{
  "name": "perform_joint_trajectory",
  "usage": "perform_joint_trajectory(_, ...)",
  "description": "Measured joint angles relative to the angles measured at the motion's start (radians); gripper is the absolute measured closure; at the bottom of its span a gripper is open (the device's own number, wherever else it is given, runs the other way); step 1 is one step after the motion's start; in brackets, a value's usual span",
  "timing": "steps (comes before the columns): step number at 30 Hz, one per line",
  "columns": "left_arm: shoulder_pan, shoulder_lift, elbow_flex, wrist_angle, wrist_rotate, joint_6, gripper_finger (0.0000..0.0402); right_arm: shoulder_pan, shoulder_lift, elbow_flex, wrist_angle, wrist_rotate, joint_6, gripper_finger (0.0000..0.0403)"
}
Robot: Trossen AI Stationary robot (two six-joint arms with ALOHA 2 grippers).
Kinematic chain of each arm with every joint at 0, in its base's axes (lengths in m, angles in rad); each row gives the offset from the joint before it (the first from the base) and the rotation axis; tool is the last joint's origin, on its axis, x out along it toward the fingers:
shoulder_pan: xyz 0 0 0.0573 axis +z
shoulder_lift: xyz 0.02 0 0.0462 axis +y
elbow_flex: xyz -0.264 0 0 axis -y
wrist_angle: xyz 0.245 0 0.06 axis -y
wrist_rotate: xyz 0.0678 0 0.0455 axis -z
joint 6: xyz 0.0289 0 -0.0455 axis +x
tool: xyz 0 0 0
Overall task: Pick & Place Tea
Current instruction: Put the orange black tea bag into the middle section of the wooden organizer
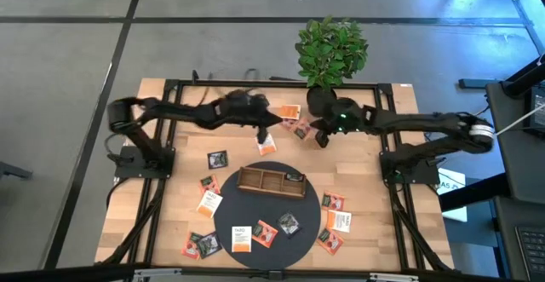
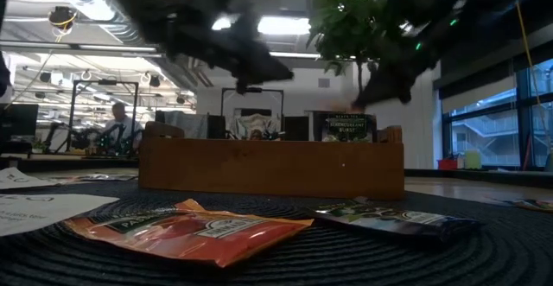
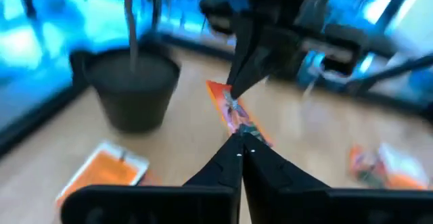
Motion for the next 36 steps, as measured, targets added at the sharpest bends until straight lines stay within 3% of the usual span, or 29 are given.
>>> perform_joint_trajectory(4, -0.029, -0.07, -0.2, 0.366, 0.0, 0.006, 0.0393, 0.078, -0.155, -0.124, 0.301, 0.05, -0.04, 0.0398)
perform_joint_trajectory(7, -0.048, -0.078, -0.284, 0.56, -0.006, -0.016, 0.0389, 0.13, -0.21, -0.23, 0.603, 0.056, -0.055, 0.0398)
perform_joint_trajectory(10, -0.068, -0.079, -0.304, 0.662, -0.009, -0.017, 0.0381, 0.178, -0.207, -0.307, 0.87, 0.053, -0.085, 0.0397)
perform_joint_trajectory(13, -0.104, -0.079, -0.301, 0.688, -0.015, 0.027, 0.0362, 0.221, -0.171, -0.341, 1.024, 0.055, -0.126, 0.0397)
perform_joint_trajectory(20, -0.222, -0.079, -0.252, 0.688, -0.125, 0.156, 0.0282, 0.303, -0.022, -0.284, 1.204, 0.056, -0.228, 0.0396)
perform_joint_trajectory(26, -0.306, -0.077, -0.232, 0.685, -0.139, 0.223, 0.0219, 0.34, 0.123, -0.166, 1.291, 0.061, -0.318, 0.0396)
perform_joint_trajectory(36, -0.362, -0.077, -0.227, 0.685, -0.139, 0.219, 0.0205, 0.377, 0.329, 0.009, 1.27, 0.129, -0.477, 0.0396)
